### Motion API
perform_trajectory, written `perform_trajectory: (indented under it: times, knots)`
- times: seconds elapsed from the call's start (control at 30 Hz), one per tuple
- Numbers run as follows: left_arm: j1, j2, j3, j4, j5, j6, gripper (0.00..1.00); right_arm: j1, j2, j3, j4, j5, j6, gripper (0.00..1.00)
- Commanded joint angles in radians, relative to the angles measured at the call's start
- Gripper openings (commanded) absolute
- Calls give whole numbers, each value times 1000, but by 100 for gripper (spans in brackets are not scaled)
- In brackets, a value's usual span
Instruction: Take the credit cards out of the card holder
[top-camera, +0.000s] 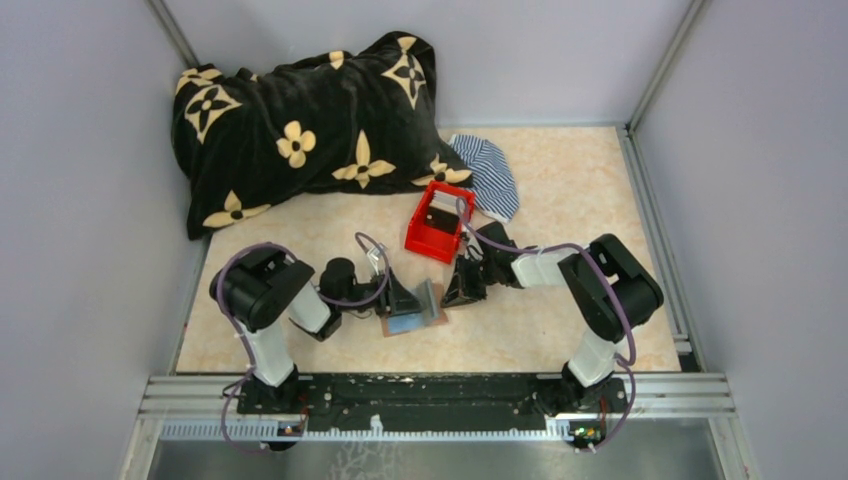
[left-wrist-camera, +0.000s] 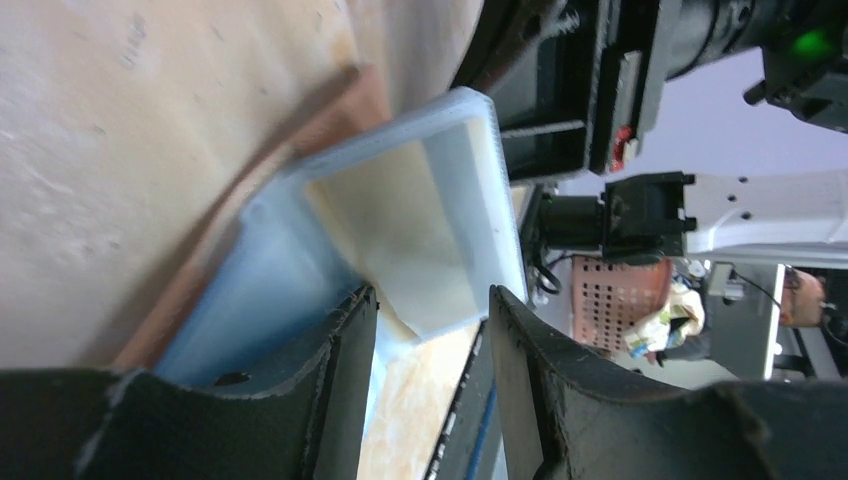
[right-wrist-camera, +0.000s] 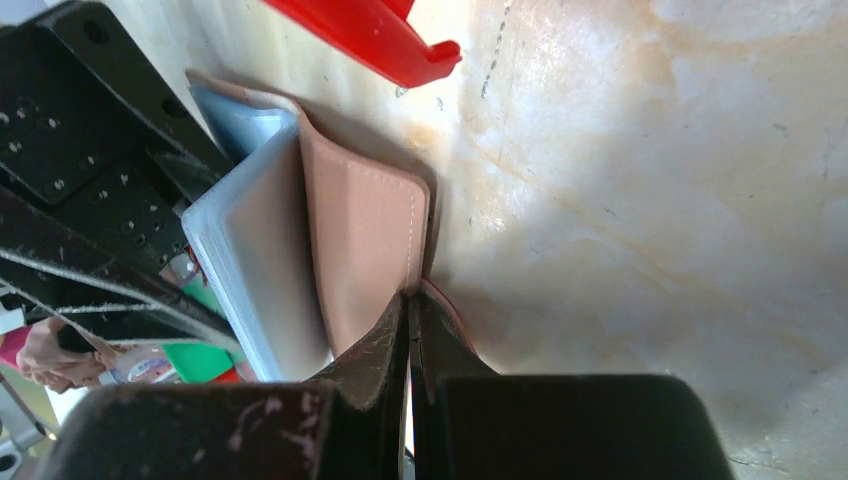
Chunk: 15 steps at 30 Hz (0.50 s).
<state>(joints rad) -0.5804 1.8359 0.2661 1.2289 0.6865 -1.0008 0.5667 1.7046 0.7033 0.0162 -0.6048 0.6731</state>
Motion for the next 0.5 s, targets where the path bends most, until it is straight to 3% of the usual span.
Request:
perform_trajectory:
  times: [0.0, 0.2, 0.47]
  knots:
    - [-40, -59, -8, -4, 90, -30, 52, 11, 69, -11, 42, 197, -55, 0]
    - [-40, -119, 27, -205, 46, 89, 52, 12, 56, -10, 40, 196, -55, 0]
    - [-36, -35, 5, -81, 73, 33, 49, 12, 38, -3, 5, 215, -73, 0]
